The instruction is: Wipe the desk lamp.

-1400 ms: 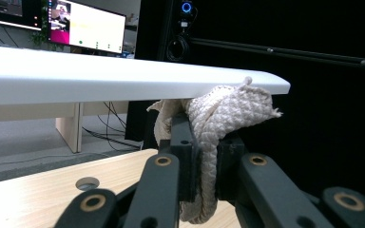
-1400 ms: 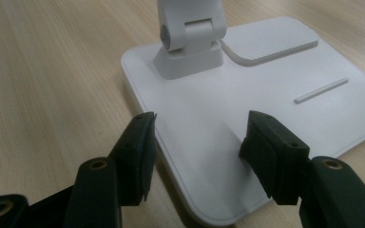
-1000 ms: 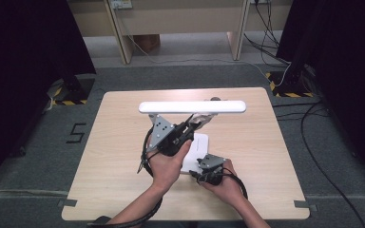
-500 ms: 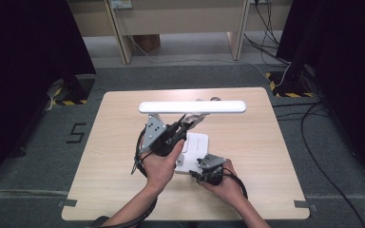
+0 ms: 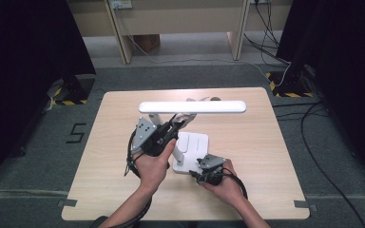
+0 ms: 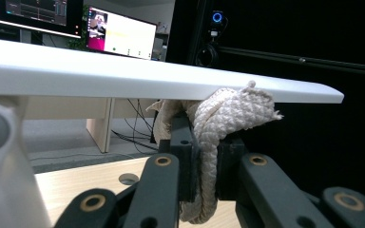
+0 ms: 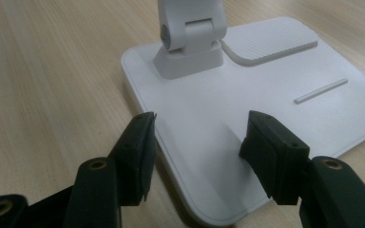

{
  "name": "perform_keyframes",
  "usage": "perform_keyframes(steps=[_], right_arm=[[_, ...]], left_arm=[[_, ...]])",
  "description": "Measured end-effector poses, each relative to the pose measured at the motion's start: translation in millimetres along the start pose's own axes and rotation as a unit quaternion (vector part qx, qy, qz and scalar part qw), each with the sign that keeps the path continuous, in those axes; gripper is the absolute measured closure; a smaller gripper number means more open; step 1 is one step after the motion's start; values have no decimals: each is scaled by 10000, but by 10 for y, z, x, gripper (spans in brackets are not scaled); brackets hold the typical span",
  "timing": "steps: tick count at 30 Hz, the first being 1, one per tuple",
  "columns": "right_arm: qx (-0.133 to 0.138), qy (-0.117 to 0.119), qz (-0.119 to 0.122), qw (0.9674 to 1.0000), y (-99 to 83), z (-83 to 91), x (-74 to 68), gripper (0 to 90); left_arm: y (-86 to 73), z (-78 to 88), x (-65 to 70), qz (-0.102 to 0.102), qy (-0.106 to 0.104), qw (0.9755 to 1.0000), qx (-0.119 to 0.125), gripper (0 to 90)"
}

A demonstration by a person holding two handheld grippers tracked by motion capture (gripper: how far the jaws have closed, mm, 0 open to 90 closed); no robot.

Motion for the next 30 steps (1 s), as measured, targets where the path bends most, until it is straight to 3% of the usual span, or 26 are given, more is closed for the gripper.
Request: perform_keyframes(steps=[30], right_arm=[[15,2,13,10000,2,-2,1,447]], left_arm=[[118,238,-268,99,425,9987,272,817]])
Point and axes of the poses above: each handheld gripper's, and its own axes: z roughly backward along the jaws, y roughly out of its top, x roughly to its right, the point moved 7 cm from there along -z, roughly forward along the jaws, and after that the axes turned 12 degrees about z, right-handed, at the moved point
